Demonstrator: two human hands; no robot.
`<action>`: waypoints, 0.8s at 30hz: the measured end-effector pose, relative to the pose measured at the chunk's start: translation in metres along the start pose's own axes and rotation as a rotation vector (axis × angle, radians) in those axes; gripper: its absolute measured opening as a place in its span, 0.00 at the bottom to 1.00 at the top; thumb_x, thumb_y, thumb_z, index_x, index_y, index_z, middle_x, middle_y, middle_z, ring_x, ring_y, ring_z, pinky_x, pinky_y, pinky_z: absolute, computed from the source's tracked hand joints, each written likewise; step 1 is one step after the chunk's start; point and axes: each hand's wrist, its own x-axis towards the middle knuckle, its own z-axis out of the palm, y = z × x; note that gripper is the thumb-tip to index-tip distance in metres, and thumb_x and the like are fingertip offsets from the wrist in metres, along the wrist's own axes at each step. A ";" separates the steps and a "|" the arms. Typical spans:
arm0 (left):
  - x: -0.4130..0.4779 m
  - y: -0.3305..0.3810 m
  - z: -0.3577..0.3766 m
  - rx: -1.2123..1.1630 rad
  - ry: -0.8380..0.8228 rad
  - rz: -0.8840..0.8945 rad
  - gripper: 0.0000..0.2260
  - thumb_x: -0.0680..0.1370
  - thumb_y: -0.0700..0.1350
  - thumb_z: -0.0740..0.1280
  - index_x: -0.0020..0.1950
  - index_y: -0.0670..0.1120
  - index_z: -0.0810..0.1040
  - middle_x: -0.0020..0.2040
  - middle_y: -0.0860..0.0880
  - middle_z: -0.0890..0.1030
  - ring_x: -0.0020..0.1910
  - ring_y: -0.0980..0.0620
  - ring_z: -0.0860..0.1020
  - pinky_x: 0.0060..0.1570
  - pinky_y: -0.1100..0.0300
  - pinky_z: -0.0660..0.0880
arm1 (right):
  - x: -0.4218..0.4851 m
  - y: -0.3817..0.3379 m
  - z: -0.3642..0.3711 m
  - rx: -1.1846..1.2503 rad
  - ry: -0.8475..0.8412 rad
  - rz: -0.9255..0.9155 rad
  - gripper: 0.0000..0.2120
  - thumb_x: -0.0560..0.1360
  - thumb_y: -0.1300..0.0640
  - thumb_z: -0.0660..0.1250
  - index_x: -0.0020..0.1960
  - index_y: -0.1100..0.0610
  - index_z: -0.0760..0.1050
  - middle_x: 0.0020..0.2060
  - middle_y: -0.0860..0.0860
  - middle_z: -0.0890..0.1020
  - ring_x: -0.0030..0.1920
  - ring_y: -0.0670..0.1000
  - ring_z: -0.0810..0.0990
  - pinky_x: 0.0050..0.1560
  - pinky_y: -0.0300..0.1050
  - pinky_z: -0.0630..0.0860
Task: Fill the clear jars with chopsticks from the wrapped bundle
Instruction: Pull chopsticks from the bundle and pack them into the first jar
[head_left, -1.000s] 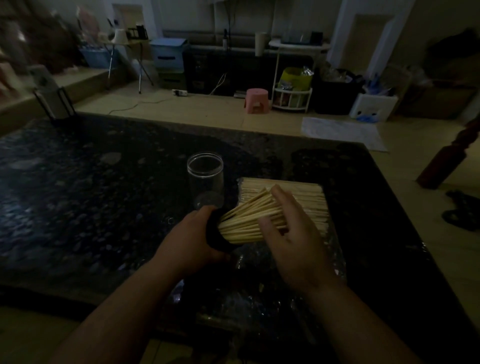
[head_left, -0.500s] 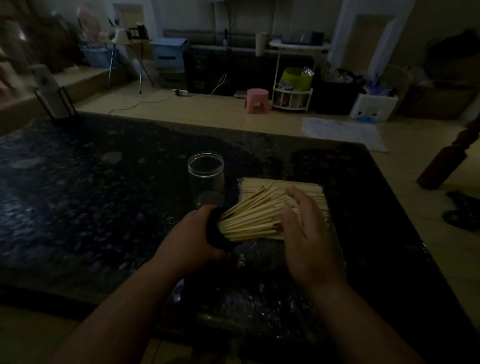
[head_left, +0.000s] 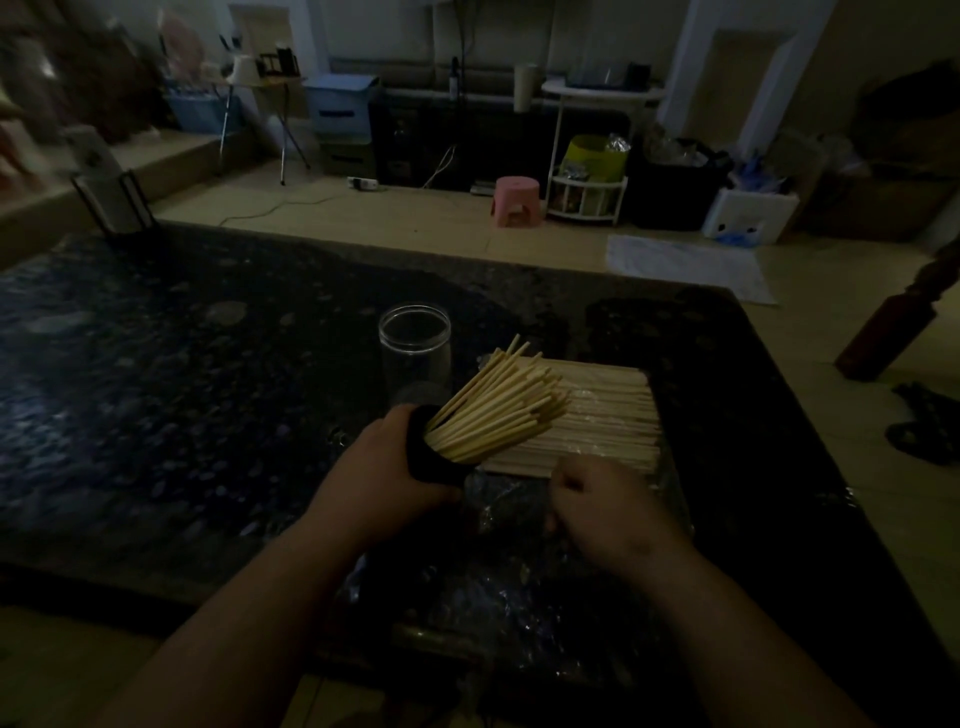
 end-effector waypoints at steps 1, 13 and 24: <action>0.000 0.000 0.000 -0.003 0.005 0.002 0.39 0.61 0.51 0.80 0.69 0.55 0.68 0.59 0.54 0.76 0.52 0.58 0.74 0.50 0.62 0.71 | 0.001 0.002 0.004 -0.061 -0.055 0.001 0.11 0.72 0.53 0.60 0.36 0.56 0.77 0.32 0.49 0.81 0.35 0.50 0.79 0.35 0.43 0.74; -0.003 0.000 -0.002 -0.077 0.028 -0.002 0.36 0.62 0.50 0.80 0.67 0.53 0.69 0.54 0.57 0.75 0.48 0.59 0.73 0.44 0.65 0.70 | 0.013 0.034 0.045 -0.223 -0.105 -0.130 0.27 0.80 0.50 0.58 0.76 0.53 0.57 0.75 0.51 0.61 0.74 0.51 0.60 0.73 0.44 0.57; -0.002 -0.006 0.002 -0.058 0.030 -0.025 0.40 0.61 0.53 0.80 0.70 0.55 0.66 0.62 0.52 0.75 0.56 0.54 0.75 0.52 0.60 0.71 | 0.031 0.044 0.059 -0.398 -0.087 -0.063 0.30 0.82 0.49 0.54 0.79 0.54 0.47 0.78 0.53 0.52 0.77 0.53 0.52 0.76 0.47 0.48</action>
